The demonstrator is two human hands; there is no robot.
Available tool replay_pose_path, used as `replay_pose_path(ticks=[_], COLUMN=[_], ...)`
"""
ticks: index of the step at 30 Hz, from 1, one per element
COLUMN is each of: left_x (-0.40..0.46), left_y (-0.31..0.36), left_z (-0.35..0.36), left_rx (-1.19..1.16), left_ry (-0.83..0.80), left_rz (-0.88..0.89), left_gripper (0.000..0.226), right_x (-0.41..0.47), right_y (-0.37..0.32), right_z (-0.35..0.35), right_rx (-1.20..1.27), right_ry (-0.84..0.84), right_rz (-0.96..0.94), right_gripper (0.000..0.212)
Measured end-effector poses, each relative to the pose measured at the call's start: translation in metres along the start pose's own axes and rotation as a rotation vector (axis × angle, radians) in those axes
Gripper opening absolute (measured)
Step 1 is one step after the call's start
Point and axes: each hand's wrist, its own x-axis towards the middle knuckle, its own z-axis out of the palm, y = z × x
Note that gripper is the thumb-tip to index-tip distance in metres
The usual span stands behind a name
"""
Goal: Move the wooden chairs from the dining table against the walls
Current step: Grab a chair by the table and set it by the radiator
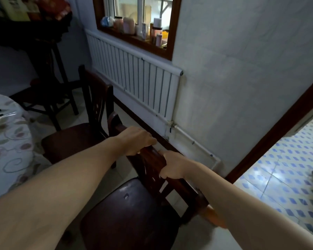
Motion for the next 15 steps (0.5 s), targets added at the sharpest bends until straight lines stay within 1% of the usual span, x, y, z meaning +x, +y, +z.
replay_pose_path(ticks=[2,5,7,10,13,15], left_x=[0.021,0.068,0.097,0.140,0.183,0.213], left_y=[-0.007,-0.022,-0.033,-0.048,-0.064,-0.079], left_z=[-0.005,-0.014,-0.018,-0.021,-0.019,-0.018], left_rx=[0.004,0.017,0.006,0.019,0.027,0.046], left_ry=[-0.013,0.010,0.010,0.019,0.051,0.067], left_rz=[-0.010,-0.026,-0.029,-0.021,0.021,0.055], left_gripper=[0.038,0.035,0.031,0.031,0.035,0.034], right_x=[0.010,0.036,0.051,0.072,0.097,0.118], right_y=[0.006,0.024,0.034,0.047,0.061,0.070], right_z=[-0.021,-0.064,-0.090,-0.123,-0.154,-0.174], right_rx=[-0.013,-0.046,-0.035,-0.019,0.014,0.023], right_ry=[-0.018,-0.004,0.000,-0.001,0.006,0.028], right_rz=[-0.019,-0.051,-0.048,-0.027,0.010,0.032], right_gripper=[0.043,0.044,0.049,0.055,0.053,0.056])
